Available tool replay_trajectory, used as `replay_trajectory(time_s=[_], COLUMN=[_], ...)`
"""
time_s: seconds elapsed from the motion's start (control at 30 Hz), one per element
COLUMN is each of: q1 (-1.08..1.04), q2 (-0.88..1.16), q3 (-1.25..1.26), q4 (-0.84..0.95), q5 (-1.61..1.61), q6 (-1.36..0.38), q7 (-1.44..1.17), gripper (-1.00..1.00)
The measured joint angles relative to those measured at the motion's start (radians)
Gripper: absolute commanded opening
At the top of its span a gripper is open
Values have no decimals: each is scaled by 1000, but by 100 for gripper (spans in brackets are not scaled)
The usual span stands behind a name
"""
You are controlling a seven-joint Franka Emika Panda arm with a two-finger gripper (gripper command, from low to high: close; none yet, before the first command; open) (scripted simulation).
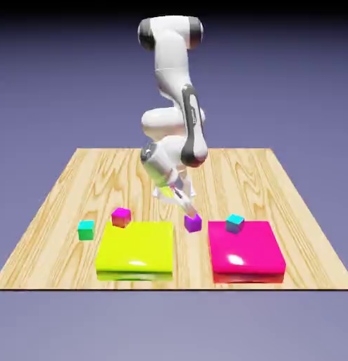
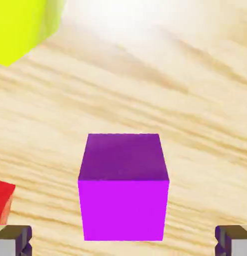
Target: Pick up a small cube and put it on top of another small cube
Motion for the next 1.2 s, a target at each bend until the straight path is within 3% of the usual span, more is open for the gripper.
replay_trajectory(time_s=[0.3,0.33,0.77,1.2], q1=[39,41,-6,-407], q2=[254,268,-42,-256], q3=[105,111,-18,-222], q4=[82,86,-14,138], q5=[391,412,-64,-360], q6=[53,55,-8,-117], q7=[-287,-303,47,607], gripper=[0,-100,-100,-100])
